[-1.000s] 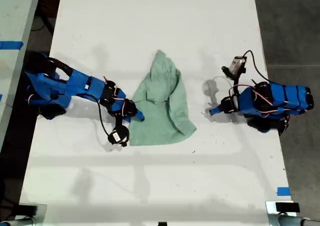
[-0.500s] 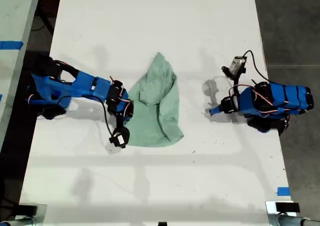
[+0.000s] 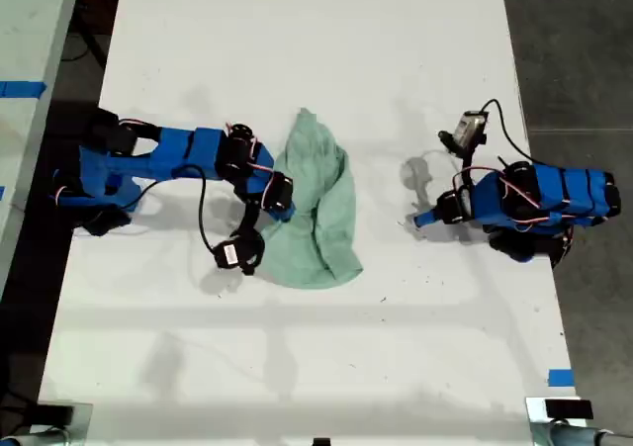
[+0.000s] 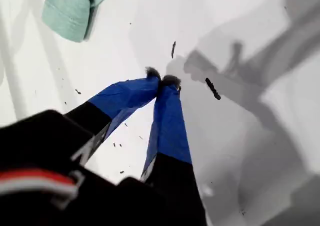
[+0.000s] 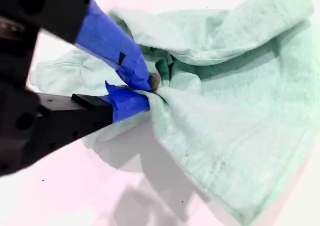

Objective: Fold t shirt

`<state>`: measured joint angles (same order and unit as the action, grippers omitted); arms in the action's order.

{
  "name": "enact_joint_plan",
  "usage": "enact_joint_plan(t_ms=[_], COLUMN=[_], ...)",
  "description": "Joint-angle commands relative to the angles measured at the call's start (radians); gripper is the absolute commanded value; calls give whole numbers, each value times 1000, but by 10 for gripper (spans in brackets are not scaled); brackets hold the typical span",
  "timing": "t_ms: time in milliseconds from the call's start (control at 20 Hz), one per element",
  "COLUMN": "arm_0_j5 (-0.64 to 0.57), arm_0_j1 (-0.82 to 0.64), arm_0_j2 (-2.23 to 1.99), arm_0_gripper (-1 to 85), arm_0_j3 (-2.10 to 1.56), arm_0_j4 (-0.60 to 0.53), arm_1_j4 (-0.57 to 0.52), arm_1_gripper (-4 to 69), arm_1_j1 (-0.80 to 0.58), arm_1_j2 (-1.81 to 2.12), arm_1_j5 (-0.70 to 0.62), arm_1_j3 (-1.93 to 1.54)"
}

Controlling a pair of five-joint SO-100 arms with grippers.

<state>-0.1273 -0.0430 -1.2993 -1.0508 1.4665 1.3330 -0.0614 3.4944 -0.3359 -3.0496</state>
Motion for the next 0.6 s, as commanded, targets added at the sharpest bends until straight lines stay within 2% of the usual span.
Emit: enact_joint_plan(t_ms=[0,350,400,500,550], arm_0_j5=[-37,-75,-92,-127,-130], arm_0_j1=[-41,-48,-43,-29,-28], arm_0_j2=[9,95,107,137,147], arm_0_gripper=[-4,-4,35,322,306], arm_0_j3=[66,74,74,74,74], arm_0_j4=[-80,-319,-364,-448,-465], arm_1_j4=[3,3,3,3,3], arm_1_gripper=[19,19,19,19,19], arm_1_j1=[0,-2,-3,-3,-3], arm_1_j2=[6,6,6,6,6], arm_1_j5=[-6,-8,-8,-9,-9], arm_1_j3=[-58,-58,-58,-58,-58])
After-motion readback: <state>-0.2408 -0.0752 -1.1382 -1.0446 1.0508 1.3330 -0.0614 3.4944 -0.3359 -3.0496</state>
